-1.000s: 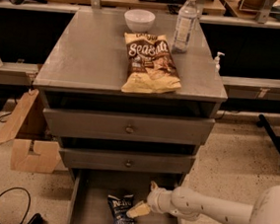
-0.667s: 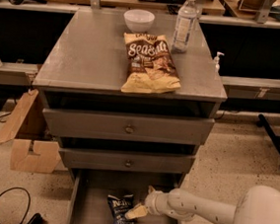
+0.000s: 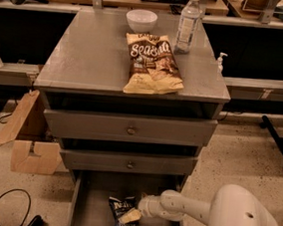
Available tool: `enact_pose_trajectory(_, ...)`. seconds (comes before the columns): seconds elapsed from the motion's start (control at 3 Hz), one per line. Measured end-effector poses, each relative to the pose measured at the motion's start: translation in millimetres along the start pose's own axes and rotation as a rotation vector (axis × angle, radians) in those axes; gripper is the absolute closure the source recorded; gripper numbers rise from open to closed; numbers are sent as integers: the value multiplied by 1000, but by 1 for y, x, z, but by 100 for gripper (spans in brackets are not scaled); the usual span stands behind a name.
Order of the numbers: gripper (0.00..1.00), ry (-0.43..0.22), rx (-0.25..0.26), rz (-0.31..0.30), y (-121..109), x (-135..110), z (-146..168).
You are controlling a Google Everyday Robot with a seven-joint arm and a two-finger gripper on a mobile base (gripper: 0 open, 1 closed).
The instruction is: Pick blue chip bag from bottom drawer and place on counter
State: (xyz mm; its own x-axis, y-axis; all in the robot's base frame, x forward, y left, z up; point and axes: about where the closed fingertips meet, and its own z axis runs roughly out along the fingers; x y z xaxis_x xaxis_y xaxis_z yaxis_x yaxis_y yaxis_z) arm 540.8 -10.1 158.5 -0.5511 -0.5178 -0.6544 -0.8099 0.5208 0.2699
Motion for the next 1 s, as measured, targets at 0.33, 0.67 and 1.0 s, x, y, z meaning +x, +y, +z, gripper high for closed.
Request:
enact_pose_trajectory(0.33, 0, 43, -62, -2, 21, 1, 19)
enact_pose_trajectory(0.67, 17, 87, -128, 8, 61, 7, 26)
enact_pose_trajectory(1.0, 47, 96, -146, 10, 71, 10, 29)
